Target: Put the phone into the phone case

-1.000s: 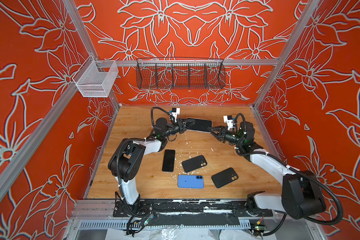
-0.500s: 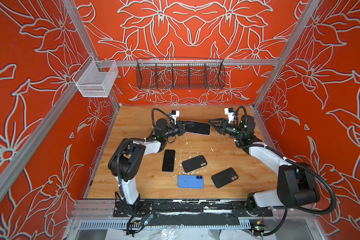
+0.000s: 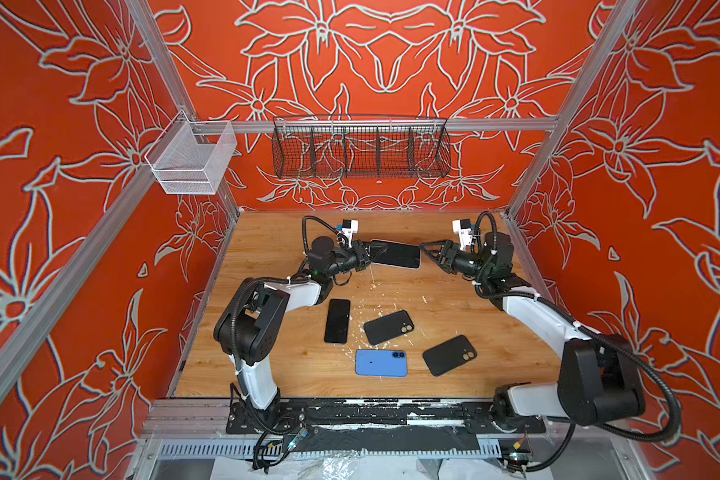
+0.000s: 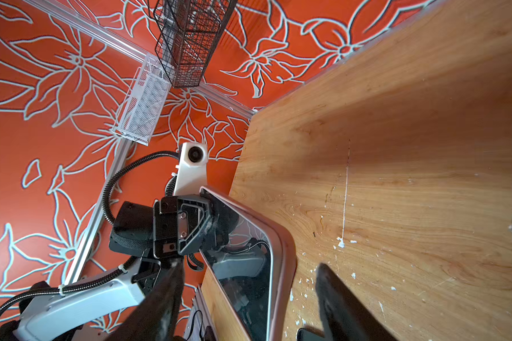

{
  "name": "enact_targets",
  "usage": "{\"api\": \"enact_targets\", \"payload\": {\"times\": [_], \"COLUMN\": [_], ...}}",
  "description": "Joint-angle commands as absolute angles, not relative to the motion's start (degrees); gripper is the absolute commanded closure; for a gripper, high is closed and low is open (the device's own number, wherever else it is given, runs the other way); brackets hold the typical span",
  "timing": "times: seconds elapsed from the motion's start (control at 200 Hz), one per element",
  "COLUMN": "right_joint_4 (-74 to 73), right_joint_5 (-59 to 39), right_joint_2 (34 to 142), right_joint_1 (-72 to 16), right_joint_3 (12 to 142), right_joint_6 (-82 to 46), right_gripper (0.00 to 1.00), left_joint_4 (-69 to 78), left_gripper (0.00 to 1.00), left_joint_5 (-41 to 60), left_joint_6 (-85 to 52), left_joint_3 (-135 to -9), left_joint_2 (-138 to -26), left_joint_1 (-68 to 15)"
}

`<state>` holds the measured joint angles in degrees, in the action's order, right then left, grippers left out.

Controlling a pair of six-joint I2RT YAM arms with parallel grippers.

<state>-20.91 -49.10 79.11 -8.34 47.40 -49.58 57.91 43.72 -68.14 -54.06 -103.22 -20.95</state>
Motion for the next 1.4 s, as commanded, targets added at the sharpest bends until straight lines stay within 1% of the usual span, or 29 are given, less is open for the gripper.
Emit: {"api": "enact_targets", "payload": {"times": [0.0,0.275,0.34,0.435,0.505,0.651,0.746,1.036,1.136,1.241,1.396], "right_joint_4": [-24.5,-37.3,-40.3,-43.8,-44.9,-45.1,-44.8,-39.8,-36.6,-31.4,-29.1], "right_joint_5": [-53.7,-56.6,-57.1,-57.3,-57.4,-57.5,-57.5,-56.1,-55.1,-53.2,-51.5], "right_joint_2": [81.9,85.3,86.3,87.7,88.1,88.4,88.5,87.8,87.0,85.7,83.7], "right_joint_1": [-8.6,-9.1,-9.1,-9.2,-9.2,-9.2,-9.3,-9.7,-9.8,-9.8,-9.8], "right_joint_3": [47.5,47.0,47.0,47.0,47.0,46.9,46.8,47.0,46.9,47.3,47.5], "right_joint_6": [-51.1,-58.8,-60.8,-62.9,-63.5,-63.3,-63.0,-59.2,-56.7,-53.0,-50.3], "right_gripper": [0.31,0.56,0.6,0.64,0.65,0.63,0.64,0.8,0.87,0.97,0.98], "left_joint_4": [61.2,60.6,60.7,60.7,60.7,60.6,60.7,60.7,60.6,60.6,60.7], "left_gripper": [1.0,1.0,1.0,1.0,1.0,1.0,1.0,1.0,1.0,1.0,1.0], "left_joint_5": [44.6,44.9,44.9,44.9,44.9,44.8,44.8,44.9,45.0,45.3,46.3], "left_joint_6": [-68.0,-68.1,-68.2,-68.1,-68.1,-68.0,-68.1,-68.1,-68.2,-68.2,-68.5], "left_joint_3": [-55.5,-56.4,-56.4,-56.3,-56.3,-56.2,-56.2,-56.2,-56.2,-56.2,-56.2], "left_joint_2": [-100.5,-101.0,-101.0,-100.9,-100.9,-100.9,-101.0,-101.1,-101.1,-101.1,-101.0], "left_joint_1": [-21.2,-21.5,-21.5,-21.5,-21.5,-21.5,-21.5,-21.5,-21.5,-21.5,-21.5]}}
